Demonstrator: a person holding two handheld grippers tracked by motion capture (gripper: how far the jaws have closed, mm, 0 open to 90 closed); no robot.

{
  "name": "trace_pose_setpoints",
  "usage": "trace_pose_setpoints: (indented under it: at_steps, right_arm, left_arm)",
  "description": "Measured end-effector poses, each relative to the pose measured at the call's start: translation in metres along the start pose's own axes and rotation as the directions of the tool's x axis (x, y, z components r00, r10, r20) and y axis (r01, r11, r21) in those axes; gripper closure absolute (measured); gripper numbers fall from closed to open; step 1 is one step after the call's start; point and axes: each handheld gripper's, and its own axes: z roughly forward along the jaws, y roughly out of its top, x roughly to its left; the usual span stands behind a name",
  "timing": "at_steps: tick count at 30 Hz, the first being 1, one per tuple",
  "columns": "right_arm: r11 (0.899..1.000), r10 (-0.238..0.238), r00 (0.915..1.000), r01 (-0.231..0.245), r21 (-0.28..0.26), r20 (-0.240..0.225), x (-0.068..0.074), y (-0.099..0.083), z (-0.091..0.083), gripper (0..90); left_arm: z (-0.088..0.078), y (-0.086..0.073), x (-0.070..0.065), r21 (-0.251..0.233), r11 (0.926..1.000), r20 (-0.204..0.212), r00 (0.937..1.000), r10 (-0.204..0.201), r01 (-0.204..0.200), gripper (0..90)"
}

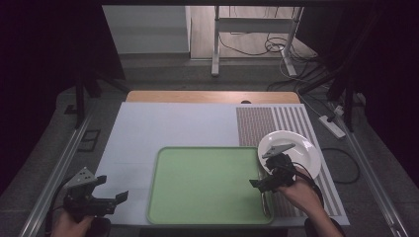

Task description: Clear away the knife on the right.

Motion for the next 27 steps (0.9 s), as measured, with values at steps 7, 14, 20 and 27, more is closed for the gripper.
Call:
trace_pose_setpoints:
  at_steps: [7,14,20,27]
  right_arm:
    - [1.000,-0.002,0.9999,0.002,0.004,0.011,0.000,-0.005,-0.002,0.0]
    - [1.000,0.019,0.9996,-0.019,-0.001,0.019,-0.001,-0.011,-0.007,0.0]
    - [0.999,0.040,0.9987,-0.040,-0.015,0.031,-0.003,-0.018,-0.014,0.0]
    - [0.996,0.083,0.9955,-0.081,-0.047,0.045,-0.006,-0.031,-0.027,0.0]
  left_arm:
    - [0.000,0.000,0.000,0.001,1.0000,0.000,1.0000,0.000,0.000,2.2]
    - [0.000,0.000,0.000,-0.001,1.0000,-0.001,1.0000,-0.001,0.001,2.2]
    - [0.000,0.000,0.000,0.000,1.0000,-0.001,1.0000,-0.001,0.001,2.2]
    - [0.000,0.000,0.000,0.001,1.0000,-0.001,1.0000,-0.003,0.003,2.2]
